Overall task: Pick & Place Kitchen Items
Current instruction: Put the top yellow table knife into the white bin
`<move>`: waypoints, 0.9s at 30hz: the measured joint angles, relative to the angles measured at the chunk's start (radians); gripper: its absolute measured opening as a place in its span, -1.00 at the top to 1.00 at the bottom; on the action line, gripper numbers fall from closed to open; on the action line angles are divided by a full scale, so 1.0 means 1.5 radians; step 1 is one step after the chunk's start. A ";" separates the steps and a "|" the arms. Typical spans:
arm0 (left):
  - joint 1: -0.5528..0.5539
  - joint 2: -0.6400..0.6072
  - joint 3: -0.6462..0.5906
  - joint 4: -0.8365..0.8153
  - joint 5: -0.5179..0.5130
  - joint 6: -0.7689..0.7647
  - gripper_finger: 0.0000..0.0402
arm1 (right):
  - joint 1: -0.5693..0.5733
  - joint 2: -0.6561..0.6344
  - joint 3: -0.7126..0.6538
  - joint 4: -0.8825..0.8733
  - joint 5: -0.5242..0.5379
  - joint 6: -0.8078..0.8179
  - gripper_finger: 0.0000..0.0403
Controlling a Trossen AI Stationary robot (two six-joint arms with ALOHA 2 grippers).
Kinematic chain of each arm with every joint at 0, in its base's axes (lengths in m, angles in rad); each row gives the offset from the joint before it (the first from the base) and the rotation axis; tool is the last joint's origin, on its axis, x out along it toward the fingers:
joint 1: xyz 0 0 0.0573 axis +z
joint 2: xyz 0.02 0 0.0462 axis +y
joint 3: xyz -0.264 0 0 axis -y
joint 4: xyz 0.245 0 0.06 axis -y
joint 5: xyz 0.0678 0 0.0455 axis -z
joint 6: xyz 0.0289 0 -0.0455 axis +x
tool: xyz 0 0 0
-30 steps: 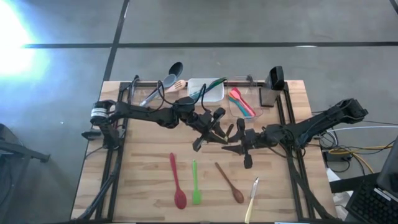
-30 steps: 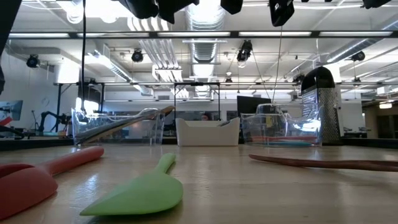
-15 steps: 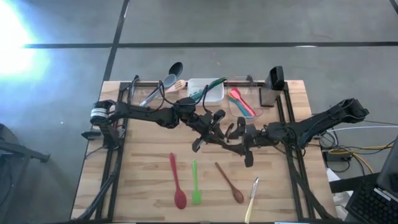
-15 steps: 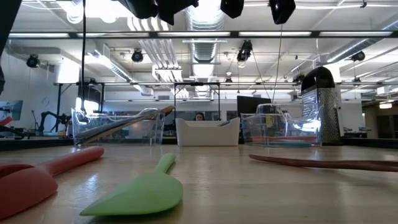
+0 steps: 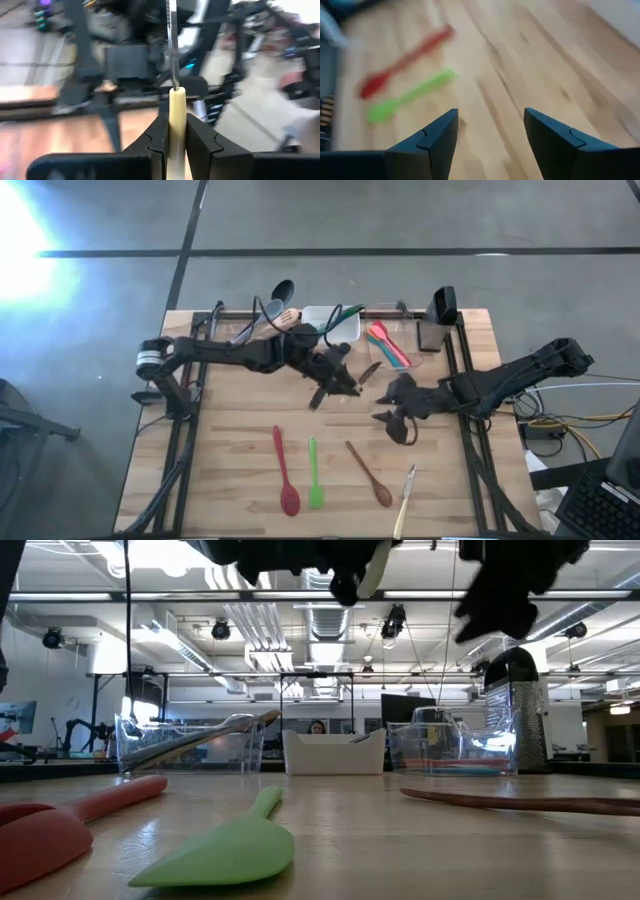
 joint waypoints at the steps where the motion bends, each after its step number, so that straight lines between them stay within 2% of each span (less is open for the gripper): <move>1: 0.006 -0.004 0.000 -0.022 -0.022 0.007 0.78 | 0.000 0.000 -0.001 -0.034 0.005 0.027 -0.06; 6: 0.046 -0.006 0.001 -0.125 -0.161 0.029 0.78 | 0.001 0.000 -0.003 -0.176 0.028 0.132 0.03; 10: 0.094 -0.006 0.003 -0.176 -0.232 0.037 0.78 | 0.001 0.001 -0.004 -0.228 0.049 0.152 0.10; 20: 0.235 -0.006 0.007 -0.221 -0.241 0.040 0.78 | 0.001 0.001 -0.005 -0.236 0.136 0.112 0.26; 27: 0.288 -0.006 0.010 -0.243 -0.241 0.050 0.78 | -0.001 0.001 -0.006 -0.249 0.156 0.111 0.32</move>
